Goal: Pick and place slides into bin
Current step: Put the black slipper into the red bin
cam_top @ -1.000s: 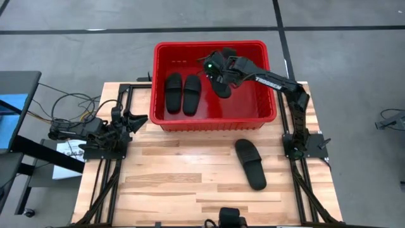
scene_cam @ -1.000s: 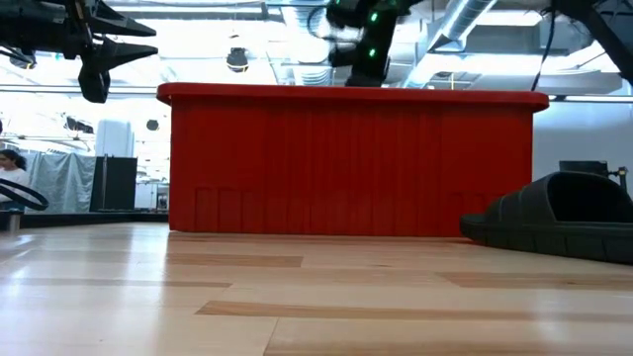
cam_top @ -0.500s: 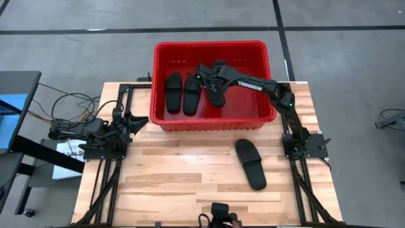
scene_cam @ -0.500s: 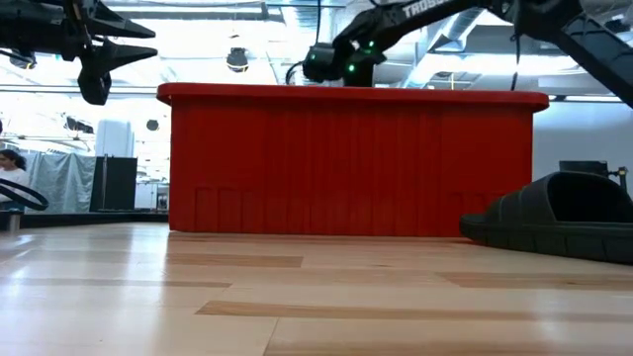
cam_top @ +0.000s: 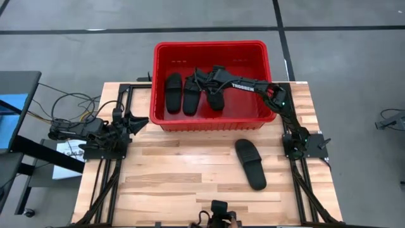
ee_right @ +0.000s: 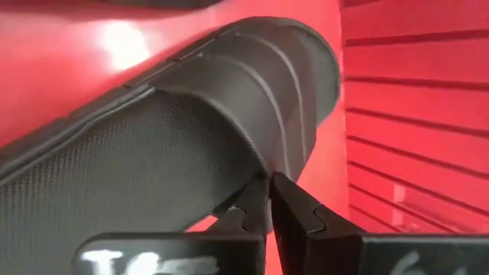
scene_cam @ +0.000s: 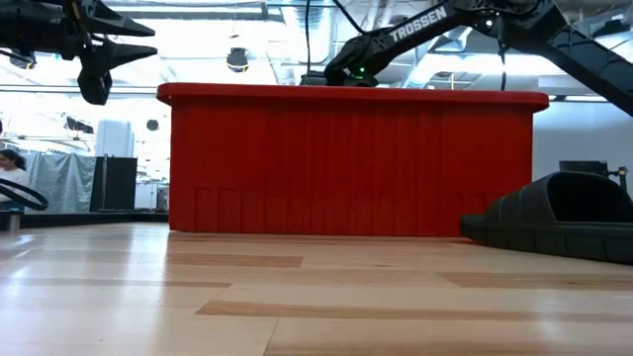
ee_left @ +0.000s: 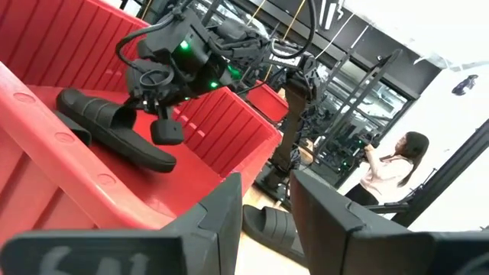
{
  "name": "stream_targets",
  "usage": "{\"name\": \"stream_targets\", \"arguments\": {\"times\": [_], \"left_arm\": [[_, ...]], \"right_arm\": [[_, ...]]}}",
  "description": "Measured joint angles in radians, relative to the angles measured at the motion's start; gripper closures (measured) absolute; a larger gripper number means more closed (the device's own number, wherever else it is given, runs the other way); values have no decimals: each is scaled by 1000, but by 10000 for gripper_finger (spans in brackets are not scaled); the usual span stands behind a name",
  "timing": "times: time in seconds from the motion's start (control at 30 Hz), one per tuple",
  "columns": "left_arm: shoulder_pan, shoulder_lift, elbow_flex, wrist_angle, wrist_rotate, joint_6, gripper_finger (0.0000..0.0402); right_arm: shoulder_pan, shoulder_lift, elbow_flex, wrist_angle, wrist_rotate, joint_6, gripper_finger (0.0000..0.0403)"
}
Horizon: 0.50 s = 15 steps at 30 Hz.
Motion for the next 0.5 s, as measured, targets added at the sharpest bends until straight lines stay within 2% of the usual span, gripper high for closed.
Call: {"name": "stream_targets", "arguments": {"times": [0.27,0.5], "left_arm": [[0,0,0,-1,1,-1,299],[0,0,0,-1,2,-1,299]], "right_arm": [[0,1,0,-5,-3,-2,401],[0,1,0,-4,-7,-10,372]]}}
